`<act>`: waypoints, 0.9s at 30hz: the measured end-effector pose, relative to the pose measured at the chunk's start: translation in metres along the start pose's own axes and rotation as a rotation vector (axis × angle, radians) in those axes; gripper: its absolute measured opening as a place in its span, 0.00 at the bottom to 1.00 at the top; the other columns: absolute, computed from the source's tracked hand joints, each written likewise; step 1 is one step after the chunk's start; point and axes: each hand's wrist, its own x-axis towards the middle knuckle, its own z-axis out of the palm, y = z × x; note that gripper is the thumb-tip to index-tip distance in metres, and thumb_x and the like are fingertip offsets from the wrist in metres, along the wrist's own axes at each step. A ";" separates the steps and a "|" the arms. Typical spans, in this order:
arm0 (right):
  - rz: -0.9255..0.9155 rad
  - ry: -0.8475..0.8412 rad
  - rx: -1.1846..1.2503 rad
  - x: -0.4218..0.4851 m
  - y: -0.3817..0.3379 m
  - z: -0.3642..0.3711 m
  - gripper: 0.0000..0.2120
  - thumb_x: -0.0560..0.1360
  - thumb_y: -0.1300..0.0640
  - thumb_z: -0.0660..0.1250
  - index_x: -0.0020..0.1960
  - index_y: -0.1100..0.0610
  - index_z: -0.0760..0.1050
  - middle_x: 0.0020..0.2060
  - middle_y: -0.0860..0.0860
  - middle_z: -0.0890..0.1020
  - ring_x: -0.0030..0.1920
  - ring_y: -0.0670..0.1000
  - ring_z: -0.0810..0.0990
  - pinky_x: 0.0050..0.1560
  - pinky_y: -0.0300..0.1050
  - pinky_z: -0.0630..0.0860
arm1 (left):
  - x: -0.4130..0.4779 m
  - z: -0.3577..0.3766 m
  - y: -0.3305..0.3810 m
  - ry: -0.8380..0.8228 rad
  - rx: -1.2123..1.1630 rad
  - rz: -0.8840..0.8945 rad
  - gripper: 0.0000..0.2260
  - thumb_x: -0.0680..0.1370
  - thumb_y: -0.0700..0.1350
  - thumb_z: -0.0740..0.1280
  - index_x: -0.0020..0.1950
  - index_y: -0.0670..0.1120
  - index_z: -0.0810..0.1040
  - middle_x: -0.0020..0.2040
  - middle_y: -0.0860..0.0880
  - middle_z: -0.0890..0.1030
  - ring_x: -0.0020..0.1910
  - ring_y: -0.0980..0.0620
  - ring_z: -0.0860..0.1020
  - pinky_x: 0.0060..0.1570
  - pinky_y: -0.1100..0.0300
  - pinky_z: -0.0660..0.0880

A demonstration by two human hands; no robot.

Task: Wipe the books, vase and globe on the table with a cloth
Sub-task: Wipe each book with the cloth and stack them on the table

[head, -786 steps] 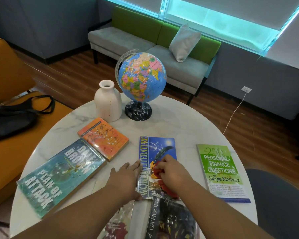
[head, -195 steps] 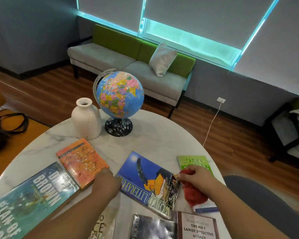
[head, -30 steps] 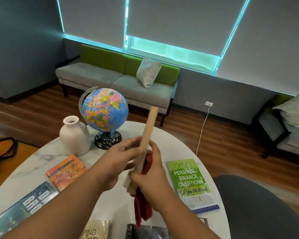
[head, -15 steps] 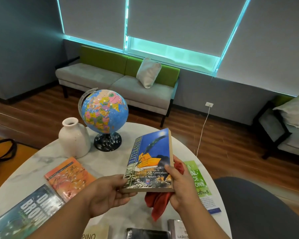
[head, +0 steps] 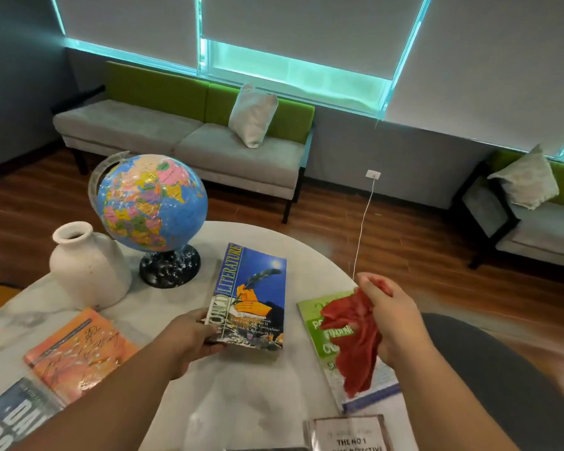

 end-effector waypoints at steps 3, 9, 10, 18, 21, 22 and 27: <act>-0.023 0.049 -0.022 0.015 -0.016 -0.017 0.04 0.76 0.56 0.70 0.50 0.52 0.81 0.38 0.55 0.84 0.36 0.55 0.84 0.35 0.50 0.81 | 0.016 -0.004 -0.004 0.070 0.117 0.002 0.16 0.78 0.28 0.58 0.61 0.43 0.74 0.49 0.41 0.80 0.40 0.46 0.79 0.28 0.59 0.80; 0.027 0.031 -0.121 0.022 -0.009 -0.029 0.02 0.78 0.57 0.67 0.50 0.53 0.79 0.31 0.57 0.84 0.32 0.60 0.83 0.37 0.61 0.81 | 0.042 0.007 -0.008 0.209 0.476 0.124 0.22 0.68 0.35 0.67 0.61 0.46 0.80 0.48 0.43 0.84 0.45 0.42 0.82 0.46 0.49 0.81; 0.036 0.027 -0.135 0.021 -0.007 -0.028 0.02 0.78 0.58 0.67 0.49 0.53 0.79 0.31 0.58 0.84 0.33 0.62 0.83 0.40 0.67 0.80 | 0.041 0.013 -0.007 0.220 0.537 0.159 0.21 0.69 0.35 0.67 0.61 0.46 0.80 0.49 0.43 0.84 0.46 0.43 0.82 0.46 0.52 0.80; 0.022 0.071 -0.361 0.031 0.002 -0.046 0.04 0.77 0.56 0.68 0.46 0.48 0.79 0.32 0.57 0.84 0.36 0.65 0.84 0.38 0.70 0.79 | 0.053 0.034 -0.011 0.289 0.842 0.206 0.17 0.75 0.36 0.64 0.62 0.45 0.79 0.55 0.42 0.83 0.53 0.42 0.79 0.49 0.56 0.74; 0.070 -0.021 -0.721 0.045 0.010 -0.066 0.03 0.78 0.55 0.65 0.49 0.48 0.76 0.30 0.60 0.83 0.32 0.64 0.83 0.36 0.61 0.82 | 0.054 0.033 -0.015 0.266 0.877 0.188 0.17 0.75 0.38 0.65 0.62 0.47 0.79 0.54 0.42 0.82 0.51 0.43 0.79 0.46 0.57 0.74; 0.096 -0.052 -0.881 0.049 0.012 -0.072 0.03 0.78 0.55 0.64 0.49 0.49 0.75 0.29 0.59 0.83 0.30 0.61 0.83 0.35 0.56 0.82 | 0.052 0.033 -0.013 0.281 0.922 0.163 0.17 0.75 0.39 0.65 0.64 0.48 0.78 0.56 0.42 0.79 0.52 0.43 0.77 0.47 0.57 0.74; 0.105 -0.096 -1.417 0.074 0.029 -0.088 0.07 0.76 0.52 0.65 0.54 0.48 0.77 0.35 0.48 0.81 0.24 0.46 0.78 0.26 0.37 0.73 | 0.024 0.072 -0.008 0.350 0.950 0.416 0.18 0.77 0.41 0.67 0.66 0.47 0.75 0.59 0.46 0.73 0.55 0.46 0.71 0.52 0.56 0.71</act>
